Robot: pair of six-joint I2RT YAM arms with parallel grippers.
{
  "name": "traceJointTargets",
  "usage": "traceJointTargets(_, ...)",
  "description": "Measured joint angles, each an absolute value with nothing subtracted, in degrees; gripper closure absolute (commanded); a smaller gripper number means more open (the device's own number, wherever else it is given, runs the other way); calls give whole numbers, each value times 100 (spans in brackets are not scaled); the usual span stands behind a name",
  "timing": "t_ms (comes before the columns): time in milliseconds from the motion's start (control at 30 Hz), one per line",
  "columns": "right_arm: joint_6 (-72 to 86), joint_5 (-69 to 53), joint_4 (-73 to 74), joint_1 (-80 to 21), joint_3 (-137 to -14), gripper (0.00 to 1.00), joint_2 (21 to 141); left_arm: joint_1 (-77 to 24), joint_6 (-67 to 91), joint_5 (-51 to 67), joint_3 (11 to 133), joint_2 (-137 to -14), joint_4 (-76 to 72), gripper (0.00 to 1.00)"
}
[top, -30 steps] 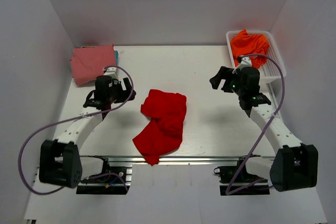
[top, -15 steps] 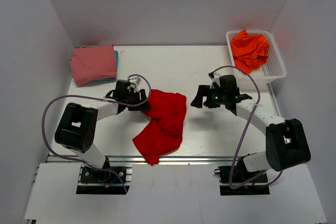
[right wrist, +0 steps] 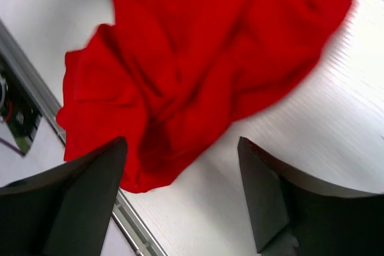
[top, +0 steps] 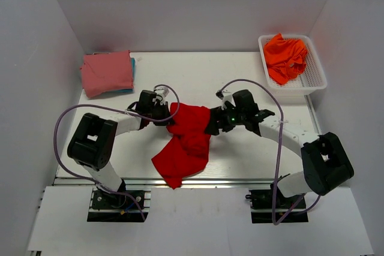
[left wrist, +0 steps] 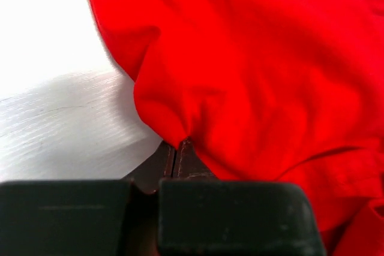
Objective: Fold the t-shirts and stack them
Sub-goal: Flatten out the tshirt
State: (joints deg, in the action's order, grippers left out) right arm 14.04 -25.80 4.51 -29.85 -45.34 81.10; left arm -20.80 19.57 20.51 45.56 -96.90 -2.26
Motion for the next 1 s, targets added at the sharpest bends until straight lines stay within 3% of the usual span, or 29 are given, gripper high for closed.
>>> traceJointTargets(133, 1173, -2633, 460, -3365, -4720, 19, 8156, -2080, 1979, 1992, 4556, -9459, -176, 100)
traceJointTargets(233, 1090, -2630, 456, -3564, -4965, 27, 8377, -2080, 1997, 1968, 4550, -9266, -178, 100)
traceJointTargets(300, 1031, -2626, 458, -3697, -5135, 41, 8630, -2082, 2021, 1905, 4550, -9131, -178, 100)
traceJointTargets(333, 1009, -2611, 473, -3741, -5162, 41, 8689, -2082, 2025, 1892, 4550, -9107, -176, 100)
traceJointTargets(367, 1009, -2569, 515, -3793, -5196, 68, 8759, -2082, 2038, 1868, 4547, -9074, -165, 100)
traceJointTargets(433, 950, -2491, 607, -3887, -5264, 96, 8903, -2082, 2047, 1824, 4547, -8984, -150, 100)
traceJointTargets(467, 947, -2436, 657, -3922, -5284, 100, 8954, -2082, 2047, 1796, 4547, -8923, -150, 100)
traceJointTargets(733, 1326, -1664, 582, -4027, -5214, 100, 8414, -2084, 2056, 1437, 4630, -8547, -80, 100)
traceJointTargets(1000, 1612, 1144, 410, -3964, -5636, 100, 6993, -2080, 2036, 145, 5916, -7981, 655, 100)
